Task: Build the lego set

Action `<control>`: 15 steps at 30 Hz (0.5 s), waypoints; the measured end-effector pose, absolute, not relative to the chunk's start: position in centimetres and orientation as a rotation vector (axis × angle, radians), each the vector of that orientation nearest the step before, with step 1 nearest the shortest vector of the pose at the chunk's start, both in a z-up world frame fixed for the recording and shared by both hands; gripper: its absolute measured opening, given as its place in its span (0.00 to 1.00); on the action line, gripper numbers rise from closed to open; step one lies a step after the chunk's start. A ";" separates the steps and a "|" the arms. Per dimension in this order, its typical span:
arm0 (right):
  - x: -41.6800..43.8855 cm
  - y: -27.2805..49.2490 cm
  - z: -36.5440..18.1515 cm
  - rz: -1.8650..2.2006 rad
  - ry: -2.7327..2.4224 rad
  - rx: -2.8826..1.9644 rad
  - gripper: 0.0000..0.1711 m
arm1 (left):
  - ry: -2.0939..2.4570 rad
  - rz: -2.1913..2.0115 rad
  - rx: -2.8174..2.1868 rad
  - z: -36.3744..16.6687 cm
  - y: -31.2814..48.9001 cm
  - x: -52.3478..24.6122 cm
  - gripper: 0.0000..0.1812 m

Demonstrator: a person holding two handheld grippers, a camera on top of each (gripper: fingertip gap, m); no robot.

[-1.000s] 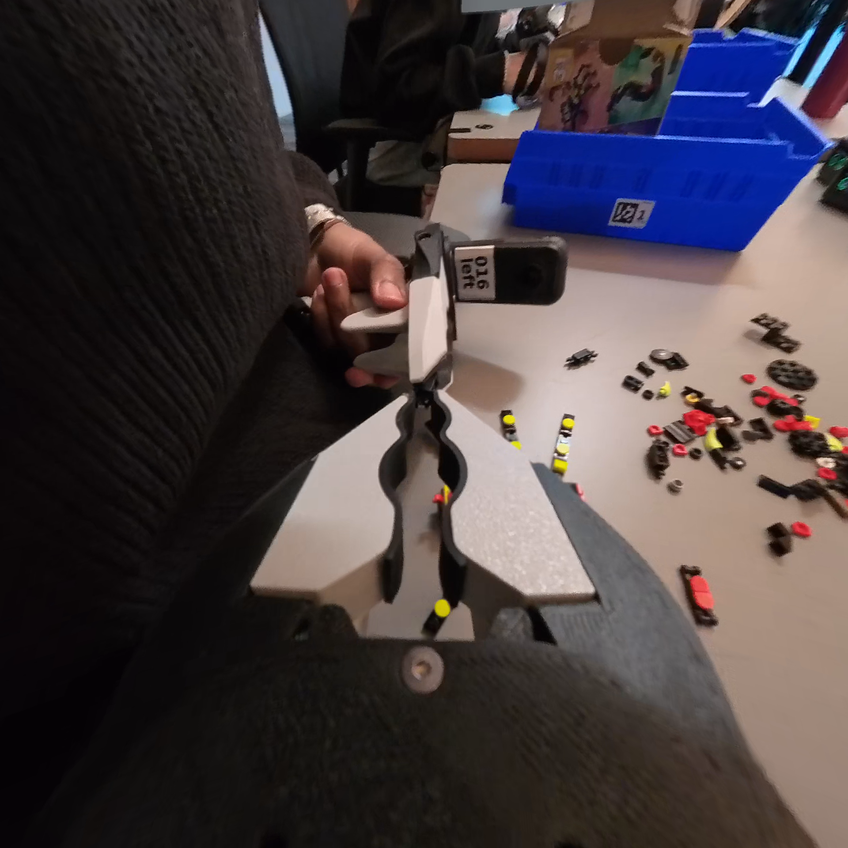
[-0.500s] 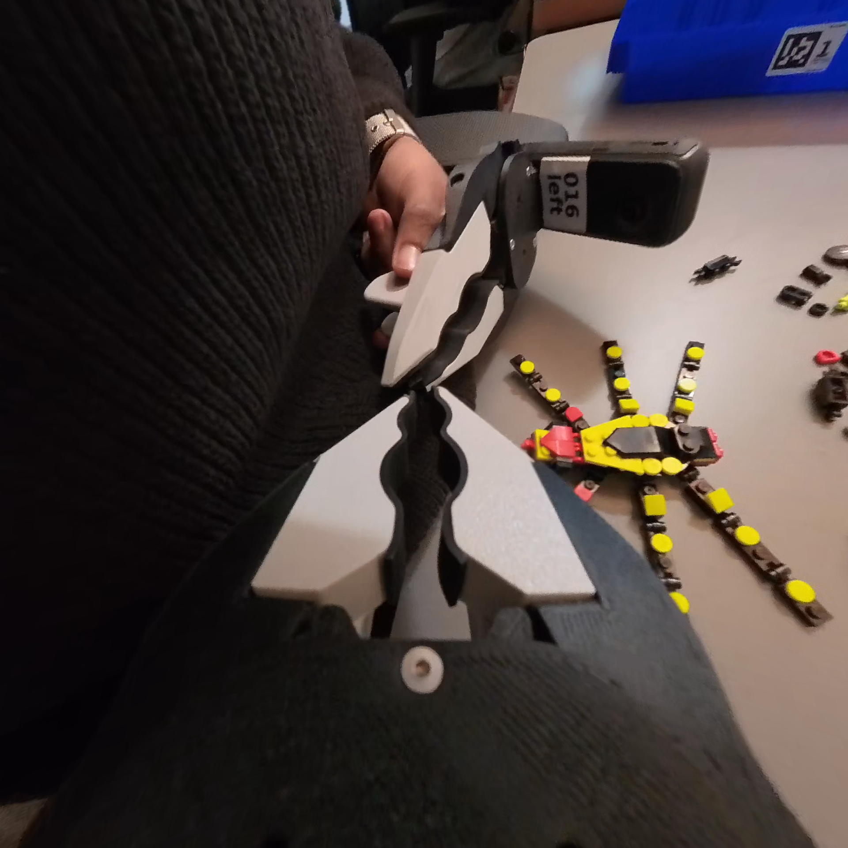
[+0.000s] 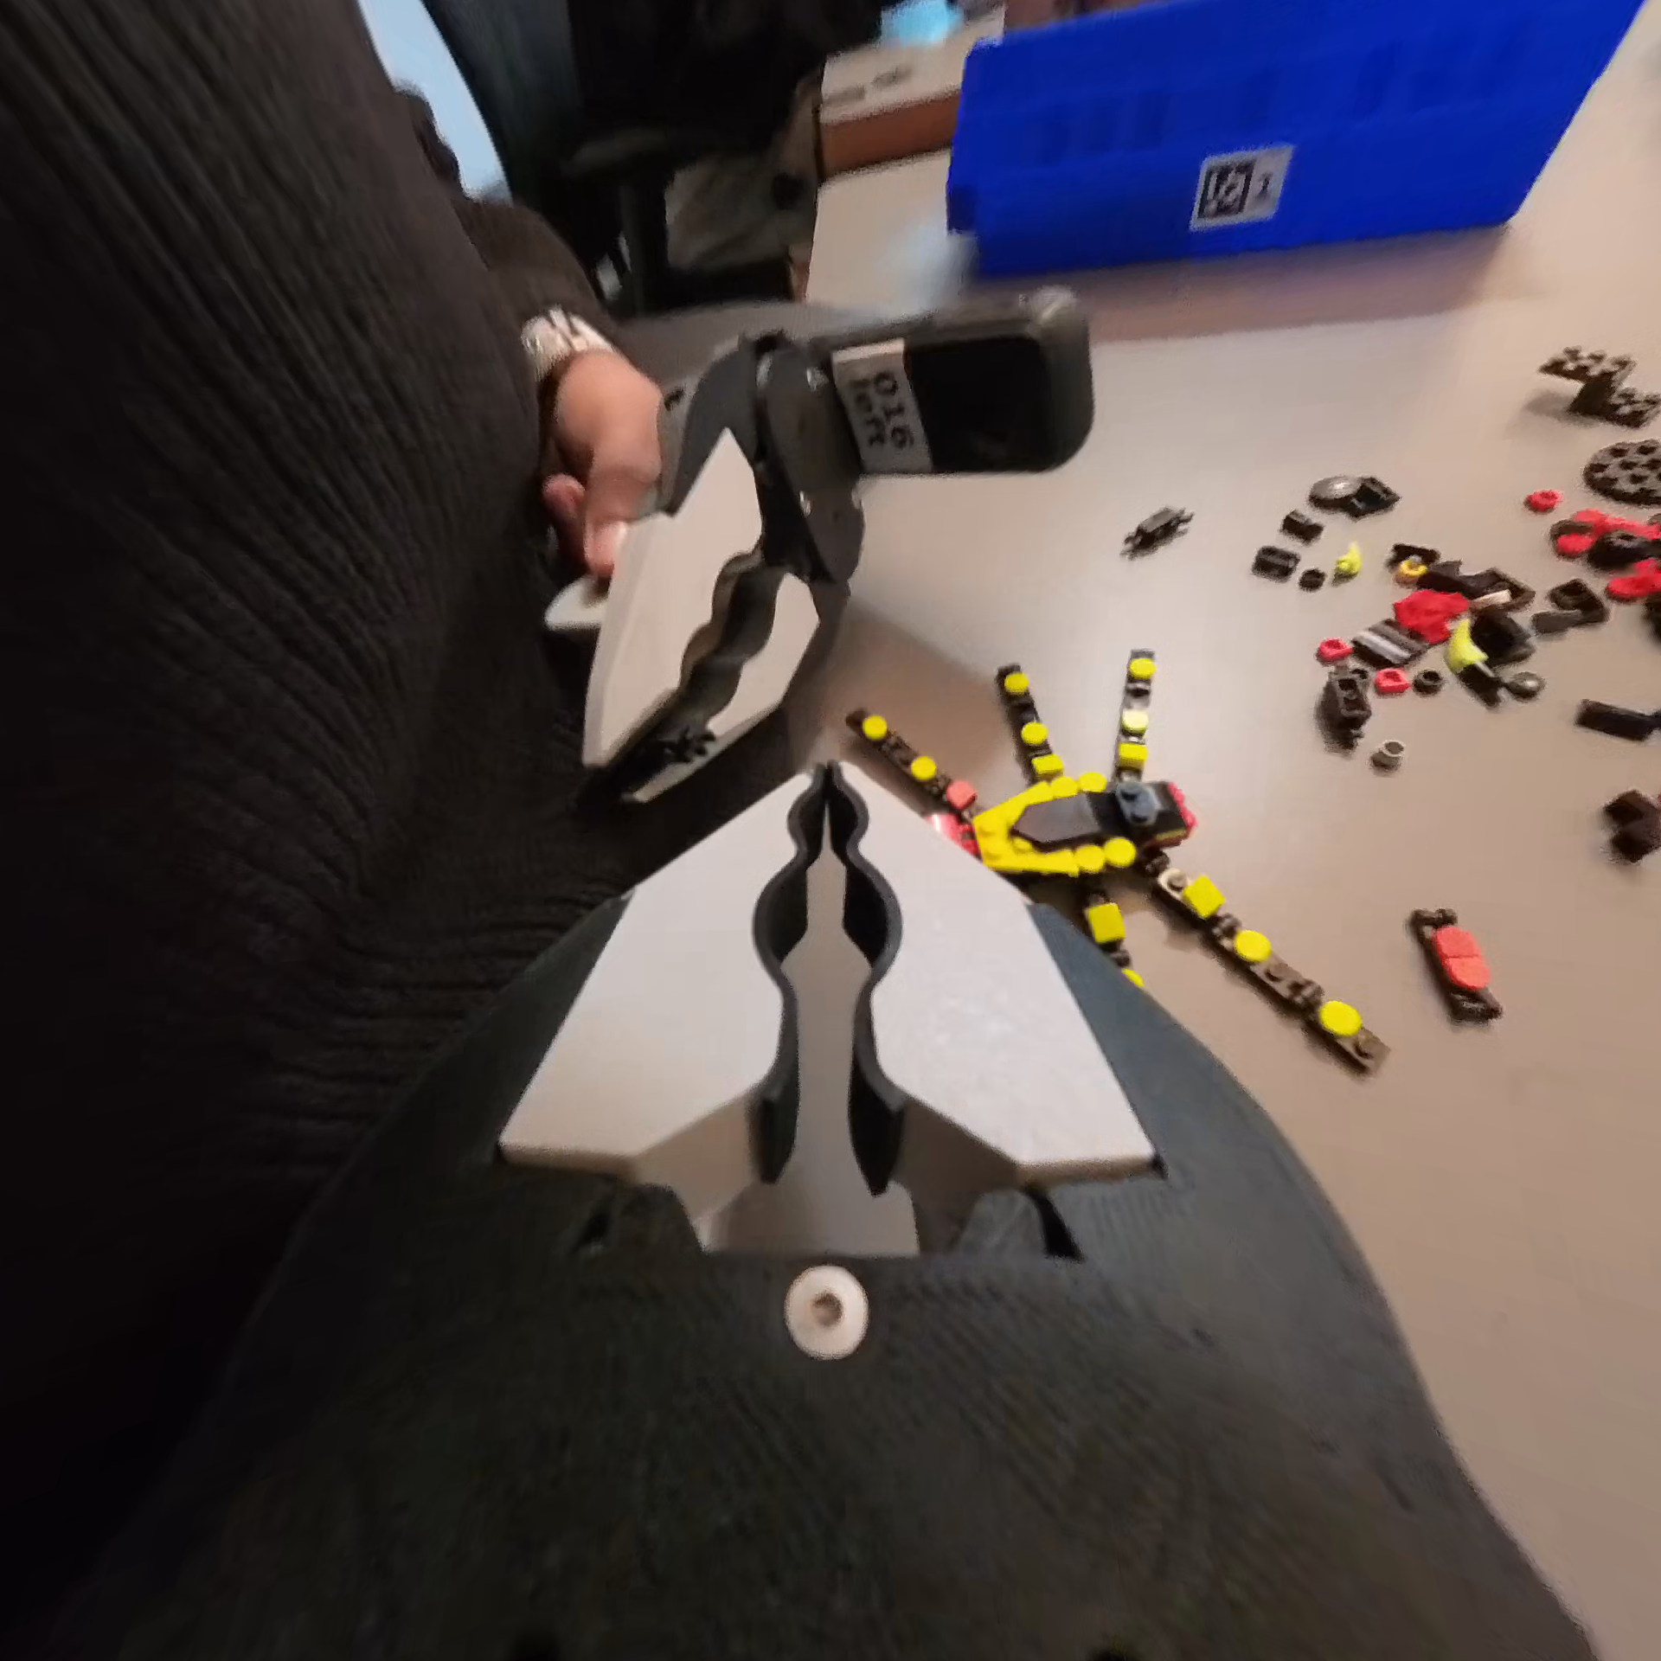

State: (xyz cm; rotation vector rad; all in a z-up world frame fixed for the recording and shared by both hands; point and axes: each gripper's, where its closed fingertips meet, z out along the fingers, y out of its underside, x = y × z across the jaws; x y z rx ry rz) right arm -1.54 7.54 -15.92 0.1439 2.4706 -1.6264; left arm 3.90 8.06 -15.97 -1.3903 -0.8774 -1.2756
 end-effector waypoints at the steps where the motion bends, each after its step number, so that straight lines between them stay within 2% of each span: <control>1: -1.4 7.5 -15.5 -1.647 2.408 0.152 0.00 | -0.874 -1.284 -1.386 -15.9 8.0 3.9 0.04; 4: -0.5 7.4 -15.3 -1.614 2.290 0.159 0.00 | -0.904 -1.300 -1.338 -15.8 8.0 3.4 0.04; 8: -0.1 7.1 -16.0 -1.566 2.310 0.156 0.05 | -0.944 -1.316 -1.265 -15.6 7.8 2.6 0.04; 12: 0.1 6.4 -15.4 -1.599 2.249 0.169 0.14 | -0.927 -1.327 -1.280 -15.5 7.9 2.8 0.04; 15: 0.7 6.3 -15.1 -1.592 2.180 0.157 0.17 | -0.917 -1.333 -1.280 -15.4 7.9 2.9 0.04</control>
